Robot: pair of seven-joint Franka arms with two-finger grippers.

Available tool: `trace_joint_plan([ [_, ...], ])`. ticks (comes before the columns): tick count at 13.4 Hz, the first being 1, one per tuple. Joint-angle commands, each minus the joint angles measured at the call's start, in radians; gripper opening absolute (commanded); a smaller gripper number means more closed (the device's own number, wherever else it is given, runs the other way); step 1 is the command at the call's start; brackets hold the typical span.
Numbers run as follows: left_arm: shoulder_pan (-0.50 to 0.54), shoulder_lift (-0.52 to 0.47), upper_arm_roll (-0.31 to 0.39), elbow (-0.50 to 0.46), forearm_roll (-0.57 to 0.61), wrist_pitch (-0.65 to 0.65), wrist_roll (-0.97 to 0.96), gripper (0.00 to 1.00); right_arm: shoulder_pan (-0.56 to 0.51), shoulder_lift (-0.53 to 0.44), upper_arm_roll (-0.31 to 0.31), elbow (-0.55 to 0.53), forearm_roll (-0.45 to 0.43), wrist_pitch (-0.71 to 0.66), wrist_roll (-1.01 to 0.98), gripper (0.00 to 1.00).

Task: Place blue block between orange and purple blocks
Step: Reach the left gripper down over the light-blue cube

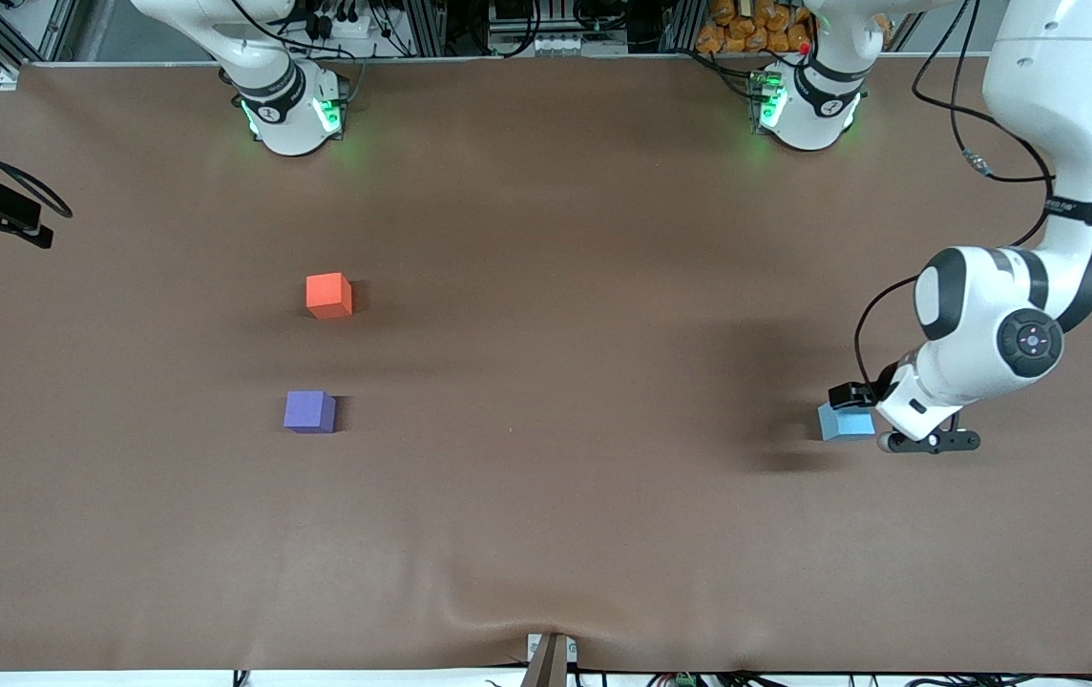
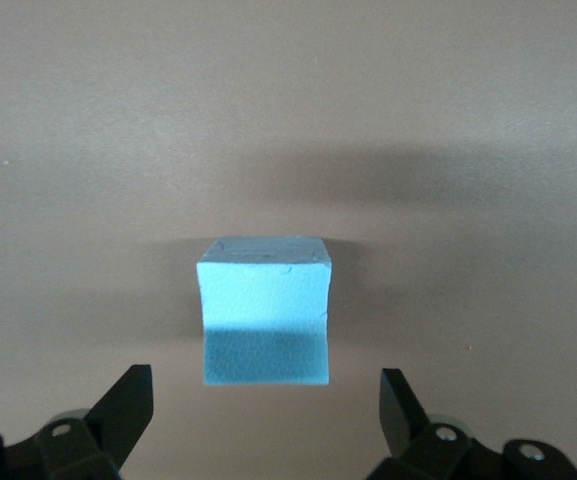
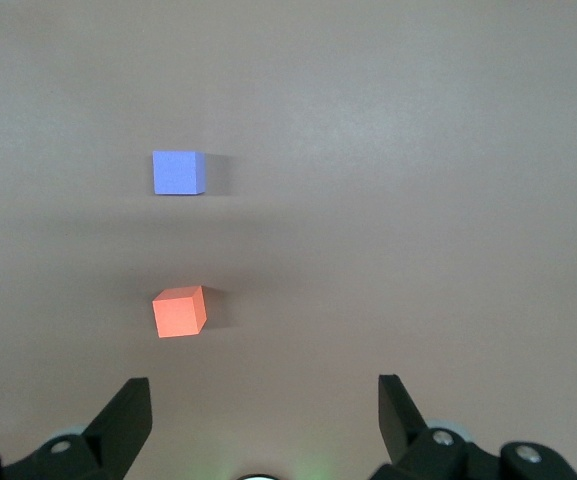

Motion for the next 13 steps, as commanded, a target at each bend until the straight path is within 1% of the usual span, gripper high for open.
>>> trace_joint_plan([
  [1,-0.006,0.038,0.002,0.014,0.012,0.037,0.024,1.00,0.013,-0.003,-0.002,0.001,0.000,-0.002,0.010,1.00],
  [8,-0.001,0.095,0.004,0.020,0.017,0.096,0.023,1.00,0.013,-0.003,-0.002,0.001,0.000,0.001,0.010,1.00],
  [9,0.000,0.107,0.004,0.026,0.017,0.097,0.023,0.94,0.014,-0.001,-0.002,0.001,0.000,0.000,0.012,1.00],
  [11,-0.003,0.112,0.004,0.031,0.015,0.097,0.021,0.77,0.046,0.004,-0.002,0.004,0.000,0.004,0.012,1.00],
  [12,-0.004,0.112,0.005,0.031,0.017,0.097,0.021,0.72,0.068,0.019,-0.002,0.010,0.000,0.006,0.012,1.00],
  [13,-0.004,0.113,0.005,0.031,0.017,0.097,0.021,0.60,0.087,0.025,-0.002,0.010,0.001,0.007,0.012,1.00],
])
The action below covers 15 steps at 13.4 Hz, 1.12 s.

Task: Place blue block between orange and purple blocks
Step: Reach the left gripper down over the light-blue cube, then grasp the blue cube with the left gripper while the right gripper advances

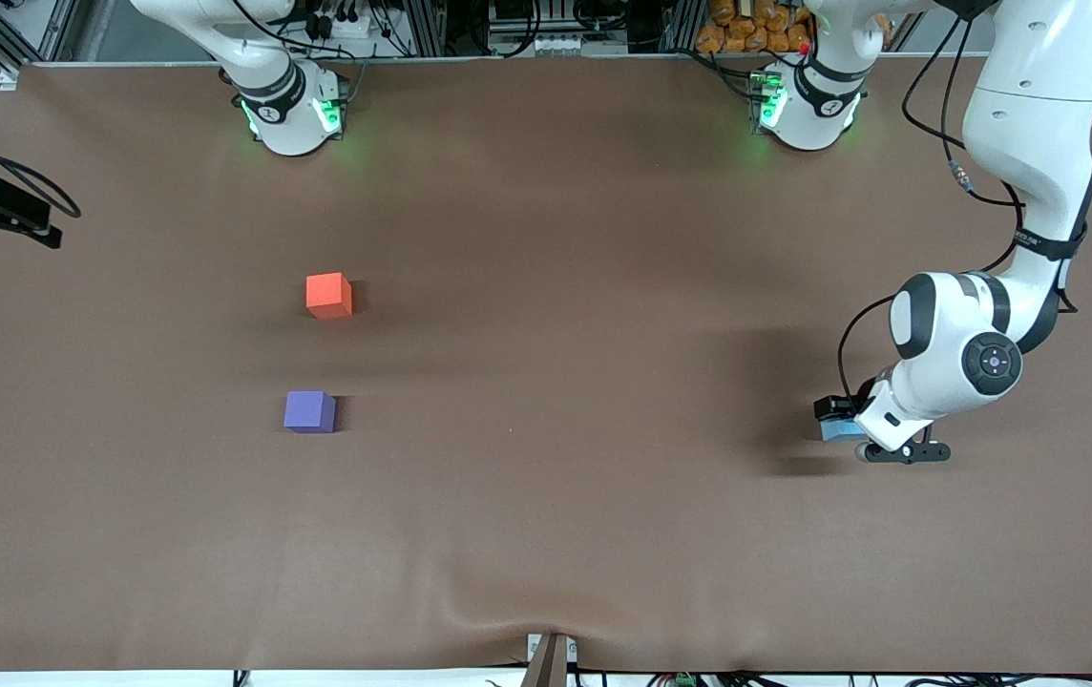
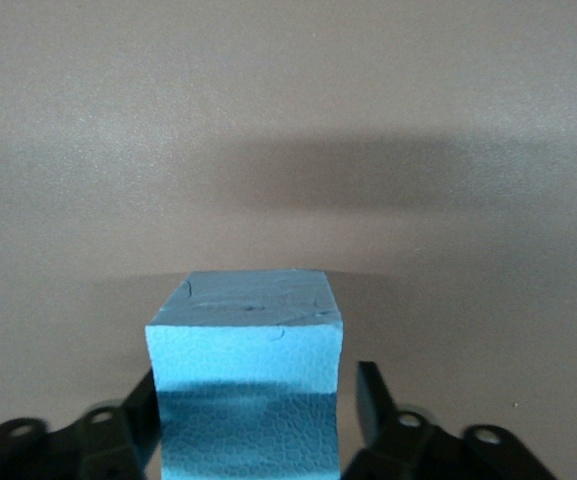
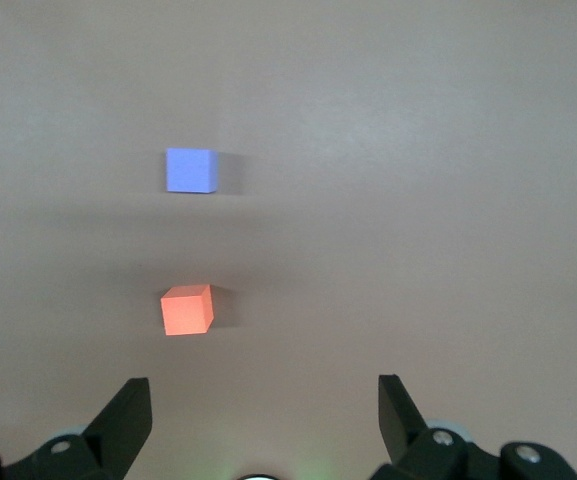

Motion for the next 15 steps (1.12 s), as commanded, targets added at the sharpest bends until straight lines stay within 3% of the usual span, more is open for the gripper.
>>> trace_joint_plan([
  [1,-0.004,0.017,0.003,0.021,0.014,0.005,0.004,0.44,0.079,0.032,-0.004,0.010,-0.001,0.006,0.012,1.00],
  [2,-0.004,0.015,0.002,0.021,0.014,0.005,0.001,0.18,0.107,0.047,-0.004,0.010,0.001,0.006,0.012,1.00],
  [3,-0.005,0.015,0.002,0.020,0.014,0.003,0.004,0.00,0.127,0.071,-0.004,0.009,0.001,0.004,0.010,1.00],
  [9,-0.100,-0.066,-0.002,0.035,0.014,-0.052,-0.008,0.00,0.185,0.211,-0.003,0.016,0.014,0.039,0.000,1.00],
  [12,-0.216,-0.069,-0.003,0.108,0.002,-0.107,-0.028,0.00,0.246,0.271,-0.001,0.016,0.073,0.137,0.003,1.00],
  [15,-0.368,-0.043,-0.002,0.216,0.006,-0.151,-0.254,0.00,0.329,0.315,-0.001,0.016,0.090,0.229,0.006,1.00],
])
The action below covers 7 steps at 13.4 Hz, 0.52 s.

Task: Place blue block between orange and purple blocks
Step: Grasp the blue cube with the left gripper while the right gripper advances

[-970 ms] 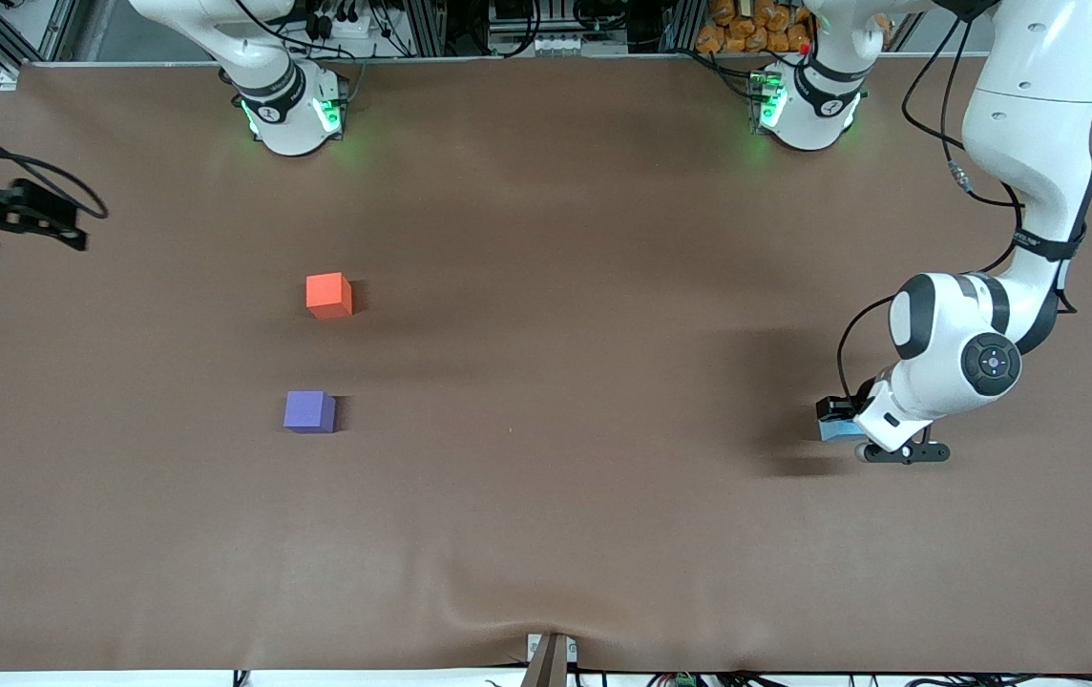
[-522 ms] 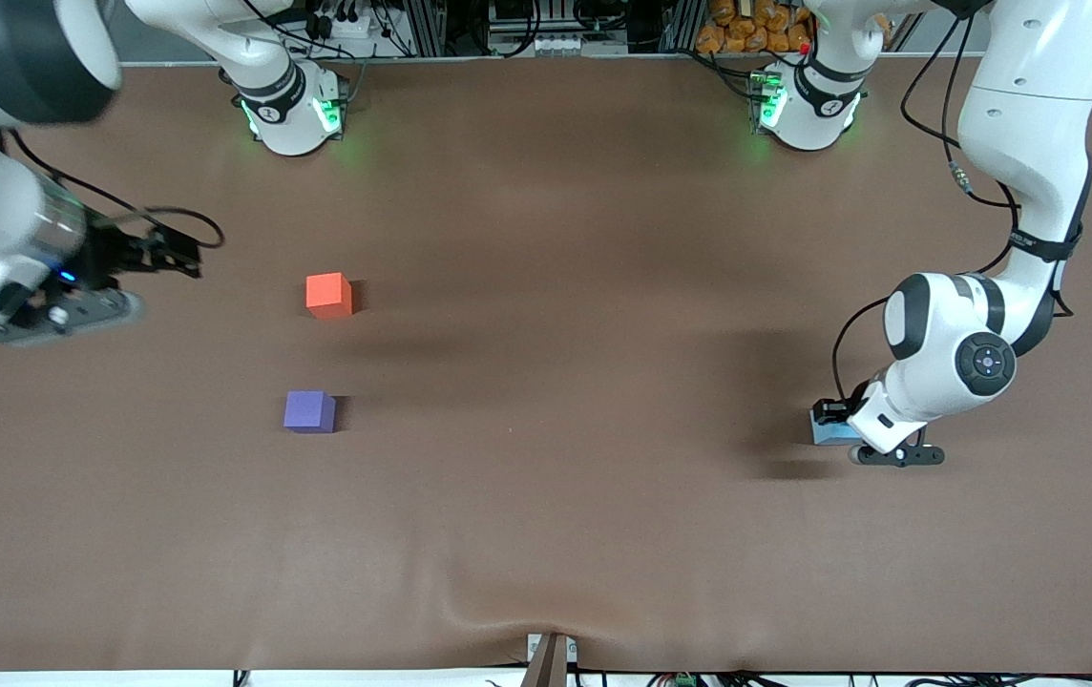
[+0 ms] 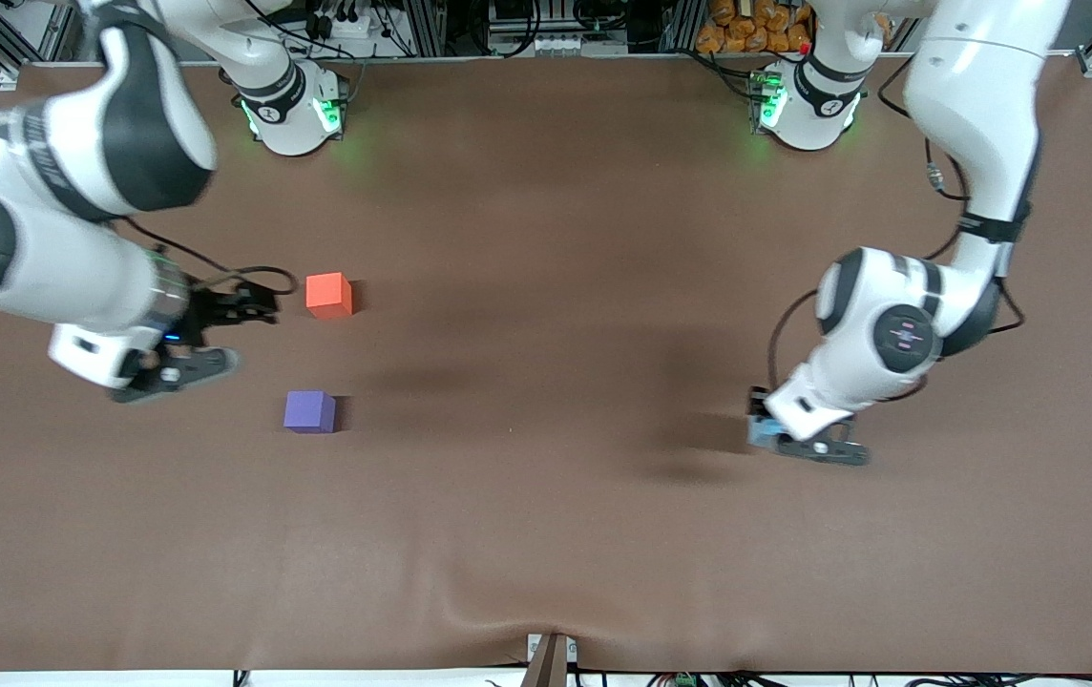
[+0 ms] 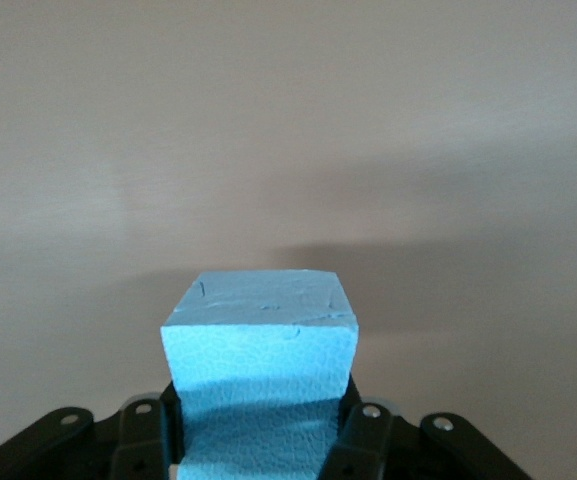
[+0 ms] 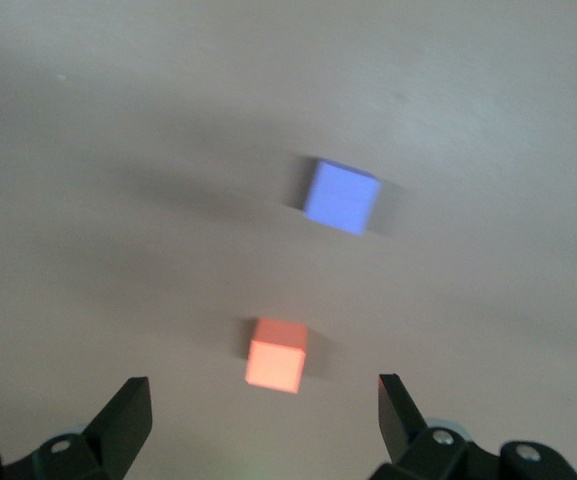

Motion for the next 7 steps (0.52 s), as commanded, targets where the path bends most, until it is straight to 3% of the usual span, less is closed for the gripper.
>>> trace_joint_plan([
  [1,-0.130,0.042,0.013,0.133,0.003,-0.079,-0.177,0.00,0.086,0.046,-0.009,0.018,0.015,0.078,0.011,1.00],
  [4,-0.239,0.098,0.015,0.267,0.000,-0.133,-0.361,0.00,0.121,0.063,-0.009,0.017,0.029,0.089,0.083,1.00],
  [7,-0.325,0.150,0.015,0.356,-0.006,-0.145,-0.498,0.00,0.124,0.070,-0.009,0.010,0.122,0.089,0.264,1.00],
])
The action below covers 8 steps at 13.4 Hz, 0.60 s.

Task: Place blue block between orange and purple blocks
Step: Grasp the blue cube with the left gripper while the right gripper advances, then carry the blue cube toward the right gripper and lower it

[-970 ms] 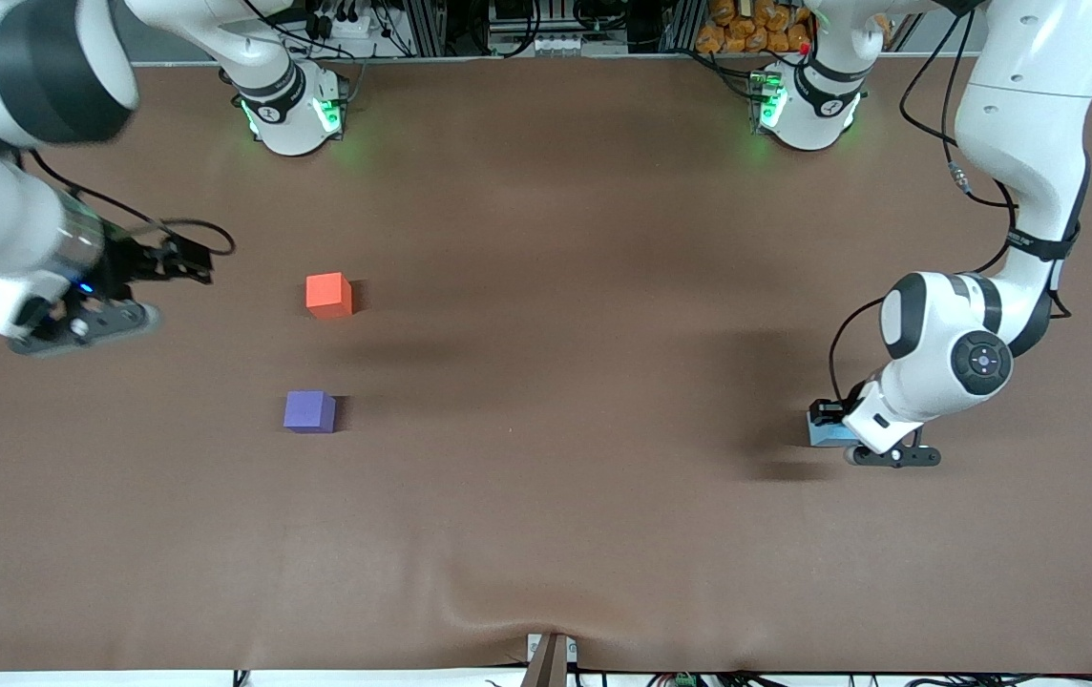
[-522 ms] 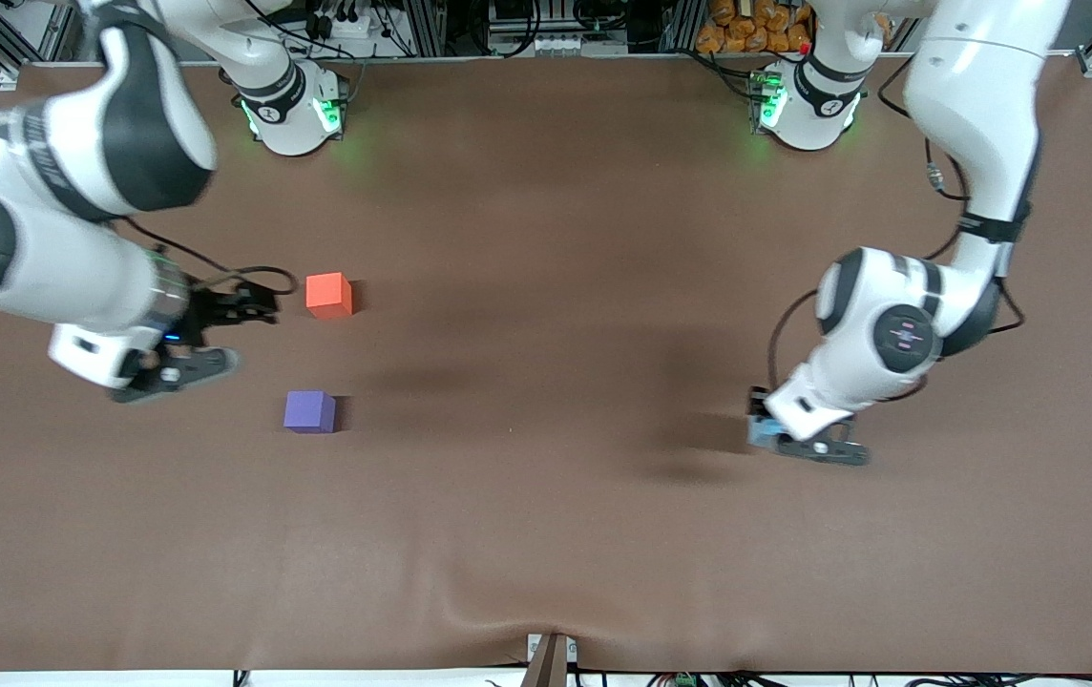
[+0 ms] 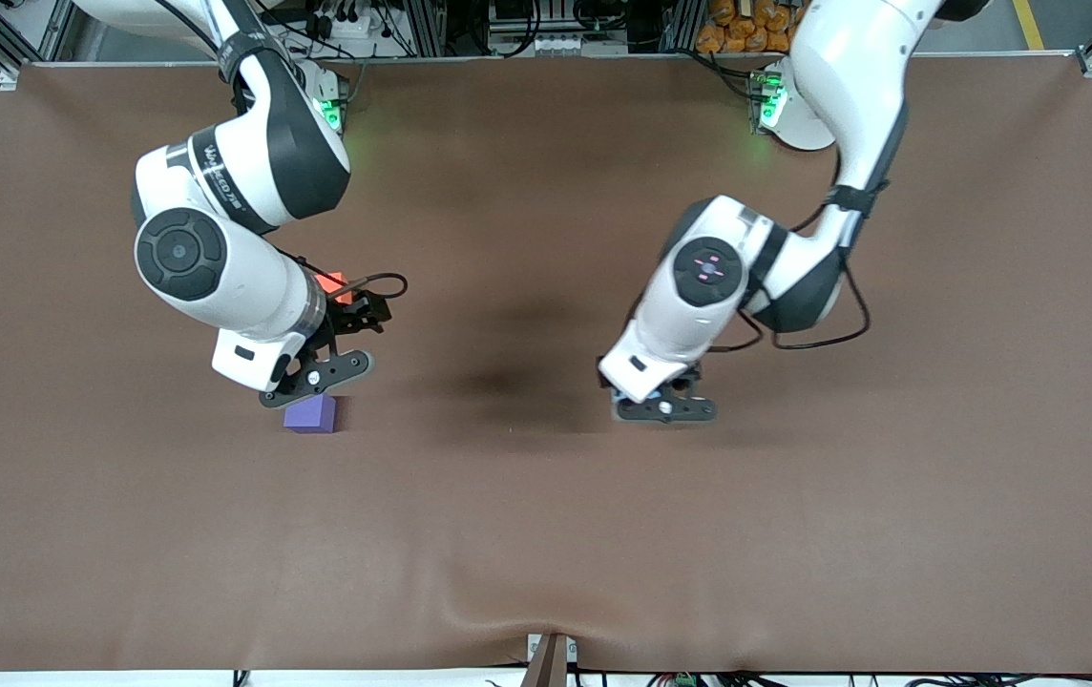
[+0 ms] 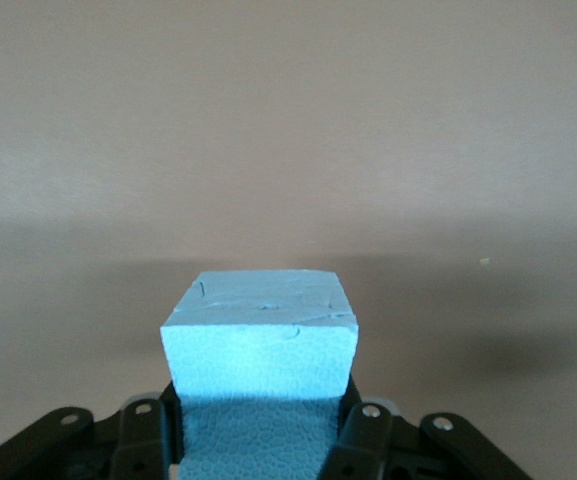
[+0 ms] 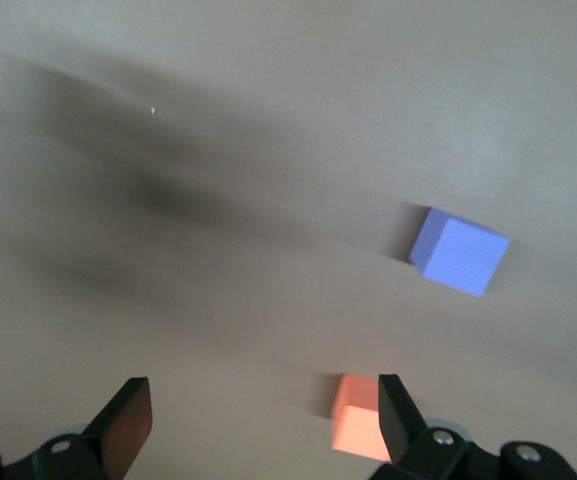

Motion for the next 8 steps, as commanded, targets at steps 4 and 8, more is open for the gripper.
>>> trace_joint_plan([
  [4,-0.170,0.161,0.016,0.211,-0.026,-0.056,-0.145,0.00,-0.063,0.045,-0.012,0.012,0.230,0.000,0.198,1.00],
  [8,-0.263,0.267,0.015,0.235,-0.027,0.088,-0.185,0.00,-0.114,0.051,-0.013,0.009,0.207,-0.006,0.194,1.00],
])
